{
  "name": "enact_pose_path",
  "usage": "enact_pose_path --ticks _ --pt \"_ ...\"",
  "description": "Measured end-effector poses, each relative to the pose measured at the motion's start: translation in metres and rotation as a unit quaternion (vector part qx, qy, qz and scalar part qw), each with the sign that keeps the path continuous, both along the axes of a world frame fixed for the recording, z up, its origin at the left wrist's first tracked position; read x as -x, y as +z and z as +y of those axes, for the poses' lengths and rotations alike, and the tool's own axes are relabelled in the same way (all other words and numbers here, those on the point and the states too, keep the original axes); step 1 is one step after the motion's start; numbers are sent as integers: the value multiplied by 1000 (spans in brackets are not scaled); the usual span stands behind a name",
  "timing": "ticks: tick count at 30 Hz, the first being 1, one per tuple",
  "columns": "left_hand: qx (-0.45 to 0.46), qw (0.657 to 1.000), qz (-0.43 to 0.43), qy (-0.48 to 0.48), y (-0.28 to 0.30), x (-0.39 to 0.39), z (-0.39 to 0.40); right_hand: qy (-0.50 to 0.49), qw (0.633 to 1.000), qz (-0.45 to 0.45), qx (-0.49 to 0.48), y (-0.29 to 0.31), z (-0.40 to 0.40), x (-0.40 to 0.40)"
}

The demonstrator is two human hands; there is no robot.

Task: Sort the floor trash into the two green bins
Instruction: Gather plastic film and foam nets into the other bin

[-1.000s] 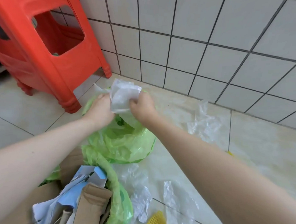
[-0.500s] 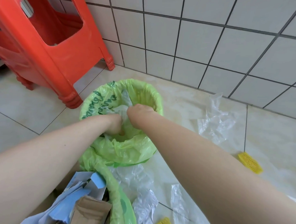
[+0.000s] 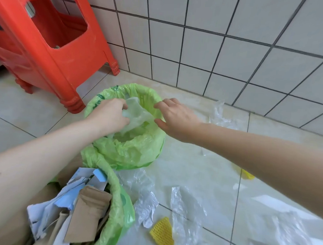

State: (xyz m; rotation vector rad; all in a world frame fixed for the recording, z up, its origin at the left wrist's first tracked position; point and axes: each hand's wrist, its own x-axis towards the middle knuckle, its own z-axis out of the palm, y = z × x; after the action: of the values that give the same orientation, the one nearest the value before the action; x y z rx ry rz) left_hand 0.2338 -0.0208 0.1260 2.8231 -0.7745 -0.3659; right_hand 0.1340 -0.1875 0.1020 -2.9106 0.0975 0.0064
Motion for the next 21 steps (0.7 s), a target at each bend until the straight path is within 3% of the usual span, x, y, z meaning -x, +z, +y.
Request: enact_pose_path --ticks 7,12,17,21 --pt "148 988 41 25 1 78 -21 -4 997 44 -56 -6 -15 85" --pt "232 966 73 85 -48 150 -24 0 993 84 -87 -44 -14 138" --pt "178 980 52 67 -128 218 2 -12 987 122 -100 -96 -5 177" --pt "119 991 33 45 -164 219 26 -49 977 173 -116 -137 8 199"
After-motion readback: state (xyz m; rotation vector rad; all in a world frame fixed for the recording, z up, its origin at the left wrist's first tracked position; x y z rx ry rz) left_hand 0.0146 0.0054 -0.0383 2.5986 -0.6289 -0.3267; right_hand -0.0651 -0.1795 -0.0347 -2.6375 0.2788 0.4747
